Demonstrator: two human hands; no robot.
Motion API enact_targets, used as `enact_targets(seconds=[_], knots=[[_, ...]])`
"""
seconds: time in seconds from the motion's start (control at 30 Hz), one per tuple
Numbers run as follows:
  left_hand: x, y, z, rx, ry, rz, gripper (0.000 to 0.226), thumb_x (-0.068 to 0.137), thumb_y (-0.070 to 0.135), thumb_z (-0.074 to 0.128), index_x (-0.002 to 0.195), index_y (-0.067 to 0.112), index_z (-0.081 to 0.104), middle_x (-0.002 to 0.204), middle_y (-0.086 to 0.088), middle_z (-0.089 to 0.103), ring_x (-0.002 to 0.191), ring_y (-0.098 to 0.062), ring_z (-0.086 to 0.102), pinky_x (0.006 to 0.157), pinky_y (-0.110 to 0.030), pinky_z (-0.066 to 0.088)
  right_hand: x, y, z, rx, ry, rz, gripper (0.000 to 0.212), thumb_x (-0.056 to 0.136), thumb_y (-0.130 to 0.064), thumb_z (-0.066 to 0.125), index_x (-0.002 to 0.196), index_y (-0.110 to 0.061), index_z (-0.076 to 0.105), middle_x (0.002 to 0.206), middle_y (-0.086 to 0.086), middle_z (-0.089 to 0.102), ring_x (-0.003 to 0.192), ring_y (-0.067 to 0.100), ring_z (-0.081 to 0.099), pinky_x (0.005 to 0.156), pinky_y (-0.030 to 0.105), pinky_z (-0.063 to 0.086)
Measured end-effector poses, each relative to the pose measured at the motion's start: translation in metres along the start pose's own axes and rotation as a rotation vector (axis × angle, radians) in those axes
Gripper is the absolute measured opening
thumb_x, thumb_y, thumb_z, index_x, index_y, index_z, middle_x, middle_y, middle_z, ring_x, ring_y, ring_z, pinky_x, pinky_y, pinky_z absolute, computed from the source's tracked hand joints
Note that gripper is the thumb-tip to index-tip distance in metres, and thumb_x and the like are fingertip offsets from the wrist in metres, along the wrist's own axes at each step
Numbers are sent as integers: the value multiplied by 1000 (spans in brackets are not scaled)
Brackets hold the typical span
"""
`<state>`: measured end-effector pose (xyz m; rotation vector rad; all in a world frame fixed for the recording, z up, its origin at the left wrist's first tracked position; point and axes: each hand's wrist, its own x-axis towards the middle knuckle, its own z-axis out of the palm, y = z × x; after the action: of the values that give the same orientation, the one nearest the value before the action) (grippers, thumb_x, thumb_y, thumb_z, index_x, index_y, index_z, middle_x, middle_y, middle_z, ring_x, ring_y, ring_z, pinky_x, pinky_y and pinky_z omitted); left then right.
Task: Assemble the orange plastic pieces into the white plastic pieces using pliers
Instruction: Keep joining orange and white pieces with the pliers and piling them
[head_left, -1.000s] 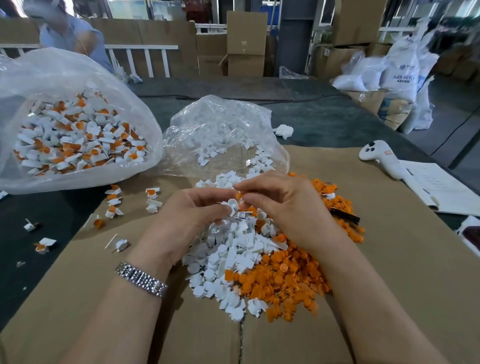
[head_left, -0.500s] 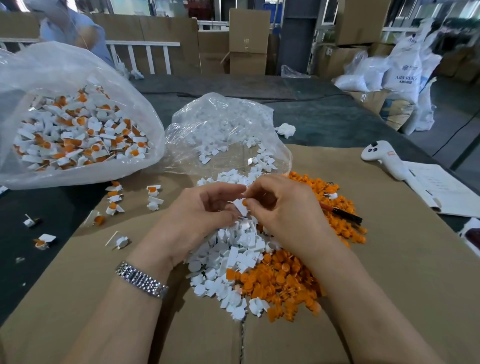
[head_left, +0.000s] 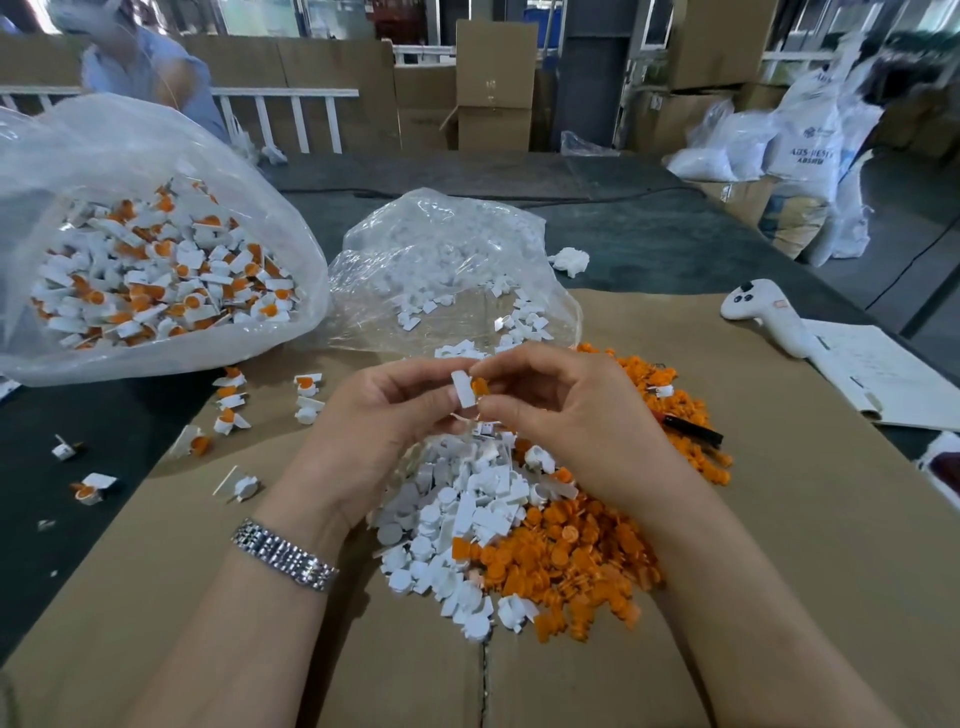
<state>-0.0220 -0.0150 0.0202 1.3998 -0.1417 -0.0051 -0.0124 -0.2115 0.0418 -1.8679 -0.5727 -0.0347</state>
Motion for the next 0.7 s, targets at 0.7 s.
enact_targets(seconds=[0.7], knots=[[-3,4,2,-63,22,-8,30,70,20,82,99,14,84,98,-12,79,84,-18,72,75,-22,57,1,5,5,-272,155,-253,20,86,-18,78,105,-12,77,92,-4,72,85,9,68,78,28,57]])
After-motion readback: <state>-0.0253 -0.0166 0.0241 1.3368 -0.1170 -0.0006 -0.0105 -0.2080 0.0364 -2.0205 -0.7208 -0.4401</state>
